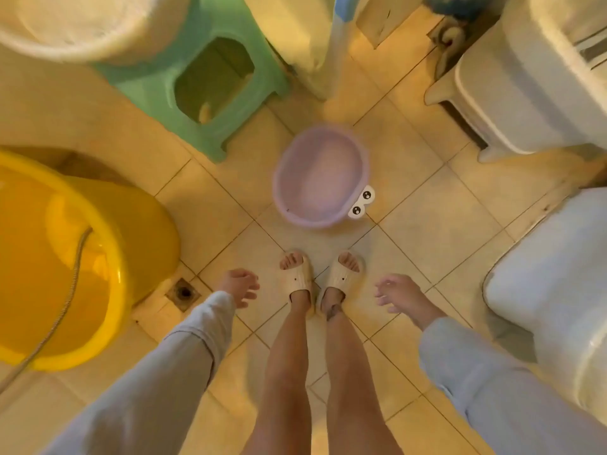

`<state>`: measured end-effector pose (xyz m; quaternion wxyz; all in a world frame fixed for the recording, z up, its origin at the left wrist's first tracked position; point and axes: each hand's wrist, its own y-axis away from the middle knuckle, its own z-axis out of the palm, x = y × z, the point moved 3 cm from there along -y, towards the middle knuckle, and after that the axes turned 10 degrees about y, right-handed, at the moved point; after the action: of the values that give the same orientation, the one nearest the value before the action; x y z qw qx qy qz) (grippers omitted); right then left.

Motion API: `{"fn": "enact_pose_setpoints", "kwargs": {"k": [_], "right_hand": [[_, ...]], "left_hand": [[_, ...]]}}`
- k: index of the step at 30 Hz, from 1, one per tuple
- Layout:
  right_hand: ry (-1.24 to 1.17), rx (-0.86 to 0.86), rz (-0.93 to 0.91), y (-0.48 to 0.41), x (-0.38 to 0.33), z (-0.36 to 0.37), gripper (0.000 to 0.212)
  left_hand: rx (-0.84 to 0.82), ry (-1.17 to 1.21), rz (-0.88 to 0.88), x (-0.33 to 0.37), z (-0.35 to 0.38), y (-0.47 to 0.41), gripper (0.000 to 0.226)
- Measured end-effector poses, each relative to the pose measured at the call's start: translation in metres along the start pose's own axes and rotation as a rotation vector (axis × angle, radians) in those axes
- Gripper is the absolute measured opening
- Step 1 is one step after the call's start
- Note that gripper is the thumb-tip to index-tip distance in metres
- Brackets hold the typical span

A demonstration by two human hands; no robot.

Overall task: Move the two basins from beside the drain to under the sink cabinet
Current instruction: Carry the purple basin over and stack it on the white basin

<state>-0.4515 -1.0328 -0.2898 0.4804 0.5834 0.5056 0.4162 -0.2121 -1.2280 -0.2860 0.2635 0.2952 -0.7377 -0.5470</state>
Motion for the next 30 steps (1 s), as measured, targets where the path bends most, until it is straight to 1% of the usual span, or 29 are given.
{"fn": "enact_pose_setpoints", "kwargs": {"k": [3,4,5,6,7,8,9,10,11,12,14,15,16,18,22,26,30], "right_hand": [[-0.037,-0.022,0.051,-0.087,-0.043,0.007,0.012],[-0.062,-0.015,0.073,-0.116,-0.055,0.008,0.016],[-0.080,-0.020,0.090,-0.144,-0.065,0.011,0.020],[-0.125,-0.037,0.094,-0.169,-0.072,0.015,0.019],[-0.189,-0.078,0.107,-0.194,-0.076,0.021,0.014],[-0.267,-0.119,0.122,-0.216,-0.077,0.027,0.010],[-0.362,-0.148,0.125,-0.238,-0.078,0.033,0.014],[-0.454,-0.153,0.105,-0.256,-0.080,0.040,0.020],[-0.528,-0.108,0.079,-0.274,-0.083,0.044,0.026],[-0.603,-0.019,0.053,-0.288,-0.088,0.045,0.038],[-0.769,0.196,-0.011,-0.310,-0.094,0.039,0.068],[-0.807,0.257,-0.064,-0.317,-0.097,0.033,0.072],[-0.822,0.277,-0.104,-0.320,-0.097,0.027,0.070],[-0.795,0.251,-0.138,-0.317,-0.094,0.018,0.061],[-0.766,0.207,-0.119,-0.277,-0.084,0.000,0.057],[-0.791,0.109,-0.068,-0.198,-0.063,-0.005,0.056],[-0.687,0.044,-0.075,-0.090,-0.036,-0.007,0.048]], "left_hand": [[-0.023,-0.013,-0.005,0.021,0.036,-0.079,0.011],[-0.013,-0.047,0.005,0.030,0.047,-0.108,0.012],[0.014,-0.125,0.025,0.039,0.055,-0.137,0.014],[0.063,-0.243,0.061,0.048,0.061,-0.166,0.018],[0.122,-0.362,0.106,0.056,0.066,-0.194,0.026],[0.176,-0.431,0.156,0.065,0.071,-0.217,0.037],[0.213,-0.422,0.189,0.072,0.075,-0.237,0.047],[0.233,-0.361,0.201,0.079,0.079,-0.256,0.055],[0.235,-0.270,0.197,0.085,0.083,-0.272,0.061],[0.211,-0.166,0.177,0.091,0.087,-0.287,0.063],[0.113,0.027,0.135,0.097,0.097,-0.308,0.061],[0.083,0.092,0.133,0.098,0.101,-0.312,0.056],[0.078,0.148,0.138,0.099,0.103,-0.314,0.052],[0.068,0.268,0.156,0.096,0.105,-0.308,0.048],[-0.014,0.548,0.109,0.084,0.099,-0.263,0.050],[-0.048,0.594,0.067,0.066,0.077,-0.179,0.047],[-0.050,0.619,0.081,0.041,0.038,-0.079,0.044]]}}
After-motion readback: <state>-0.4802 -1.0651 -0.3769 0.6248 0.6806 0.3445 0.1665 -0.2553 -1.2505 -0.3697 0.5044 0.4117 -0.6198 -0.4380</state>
